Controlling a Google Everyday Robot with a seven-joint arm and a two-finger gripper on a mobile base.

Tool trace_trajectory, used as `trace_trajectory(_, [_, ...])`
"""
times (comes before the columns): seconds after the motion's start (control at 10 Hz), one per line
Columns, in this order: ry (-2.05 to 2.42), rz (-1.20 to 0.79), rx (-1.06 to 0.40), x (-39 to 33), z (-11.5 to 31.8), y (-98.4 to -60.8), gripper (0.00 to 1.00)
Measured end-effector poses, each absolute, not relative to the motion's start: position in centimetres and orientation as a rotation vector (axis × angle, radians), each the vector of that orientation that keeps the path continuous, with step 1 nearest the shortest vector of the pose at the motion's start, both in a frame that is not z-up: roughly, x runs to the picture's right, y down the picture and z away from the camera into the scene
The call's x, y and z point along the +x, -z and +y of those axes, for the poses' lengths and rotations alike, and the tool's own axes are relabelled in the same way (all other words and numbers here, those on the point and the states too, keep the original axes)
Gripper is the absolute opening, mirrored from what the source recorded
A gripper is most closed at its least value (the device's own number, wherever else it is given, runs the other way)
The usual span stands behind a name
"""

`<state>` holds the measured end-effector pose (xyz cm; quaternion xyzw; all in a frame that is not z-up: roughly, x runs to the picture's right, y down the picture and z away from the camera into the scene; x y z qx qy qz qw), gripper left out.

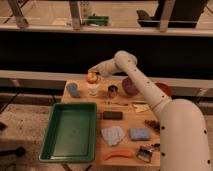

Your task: Place apple in paper cup

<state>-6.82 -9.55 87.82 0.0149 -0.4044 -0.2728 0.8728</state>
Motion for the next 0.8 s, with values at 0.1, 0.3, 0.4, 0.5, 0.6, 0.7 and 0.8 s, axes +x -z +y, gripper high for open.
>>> trace_trajectory(0.1, [0.560, -0.857, 0.020, -6.9, -9.5, -87.9, 0.01])
trace_trajectory(0.3, [0.552, -0.870, 0.009, -7.2, -9.5, -88.1, 0.01])
trace_trajectory(0.4, [0.550, -0.876, 0.002, -7.3, -9.4, -88.2, 0.01])
trace_trajectory(0.5, [0.552, -0.879, 0.000, -7.5, -9.3, -88.2, 0.04])
trace_trajectory(0.6, [0.556, -0.880, -0.004, -7.8, -9.3, -88.2, 0.12])
trace_trajectory(0.7, [0.559, -0.881, -0.007, -7.9, -9.3, -88.3, 0.23])
trace_trajectory(0.8, [0.560, -0.877, -0.010, -7.9, -9.3, -88.4, 0.34])
